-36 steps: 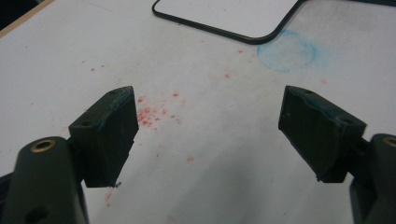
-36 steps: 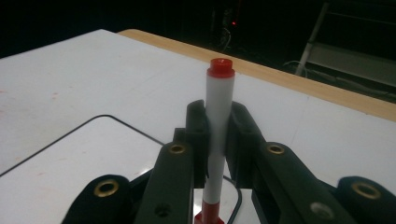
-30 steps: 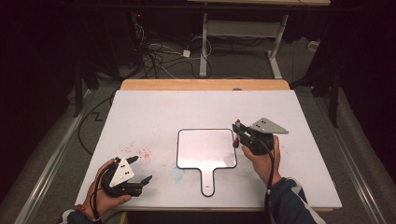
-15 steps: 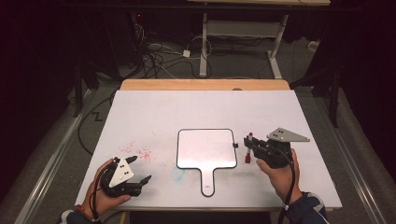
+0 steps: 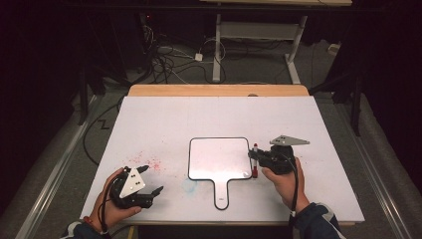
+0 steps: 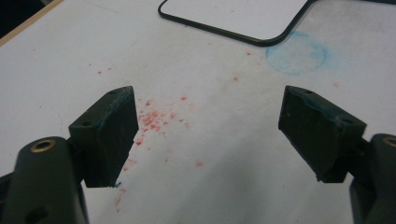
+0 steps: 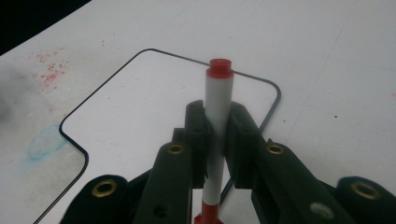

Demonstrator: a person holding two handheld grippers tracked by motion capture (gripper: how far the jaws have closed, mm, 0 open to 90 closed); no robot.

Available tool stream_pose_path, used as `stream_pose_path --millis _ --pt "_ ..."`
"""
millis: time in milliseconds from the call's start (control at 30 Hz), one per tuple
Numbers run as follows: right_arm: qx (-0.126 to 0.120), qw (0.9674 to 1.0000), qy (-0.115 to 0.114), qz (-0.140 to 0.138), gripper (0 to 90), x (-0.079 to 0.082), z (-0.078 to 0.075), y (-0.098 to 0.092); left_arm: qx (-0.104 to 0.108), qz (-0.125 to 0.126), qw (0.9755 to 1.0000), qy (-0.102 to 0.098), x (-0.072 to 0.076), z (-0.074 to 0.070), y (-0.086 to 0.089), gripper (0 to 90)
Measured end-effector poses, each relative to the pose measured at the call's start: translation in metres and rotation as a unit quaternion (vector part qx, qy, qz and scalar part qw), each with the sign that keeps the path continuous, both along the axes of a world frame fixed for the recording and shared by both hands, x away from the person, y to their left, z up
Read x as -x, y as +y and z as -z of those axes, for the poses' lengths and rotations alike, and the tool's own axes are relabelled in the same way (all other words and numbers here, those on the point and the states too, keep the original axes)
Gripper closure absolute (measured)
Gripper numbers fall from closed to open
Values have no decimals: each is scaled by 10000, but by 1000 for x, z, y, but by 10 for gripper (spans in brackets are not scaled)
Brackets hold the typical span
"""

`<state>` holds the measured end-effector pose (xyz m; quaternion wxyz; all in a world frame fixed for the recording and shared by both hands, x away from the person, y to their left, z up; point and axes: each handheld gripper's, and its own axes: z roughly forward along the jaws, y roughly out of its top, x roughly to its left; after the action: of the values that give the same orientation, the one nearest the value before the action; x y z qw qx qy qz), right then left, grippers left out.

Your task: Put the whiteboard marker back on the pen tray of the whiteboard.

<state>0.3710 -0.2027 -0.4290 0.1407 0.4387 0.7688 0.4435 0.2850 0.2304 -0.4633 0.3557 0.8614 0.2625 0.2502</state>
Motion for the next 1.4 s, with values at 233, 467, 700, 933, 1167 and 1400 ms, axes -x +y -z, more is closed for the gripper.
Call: stream_pose_path --millis 233,467,700,933,1167,1400 --pt "-4 9999 76 131 803 -18 10 4 -39 29 10000 17 0 1 -2 190" --pt "41 9995 187 241 798 -34 21 8 -60 38 10000 50 -1 2 -3 190" --pt "100 9990 215 392 788 -45 30 10 -76 61 9999 73 -1 3 -4 190" --pt "274 9981 310 450 772 -52 38 15 -88 74 9999 89 -2 3 -5 190" --pt "516 9969 273 526 736 -57 43 17 -108 85 9999 92 -1 3 -5 190" --pt "871 9946 145 551 718 -58 43 18 -117 85 9998 102 -1 4 -6 190"
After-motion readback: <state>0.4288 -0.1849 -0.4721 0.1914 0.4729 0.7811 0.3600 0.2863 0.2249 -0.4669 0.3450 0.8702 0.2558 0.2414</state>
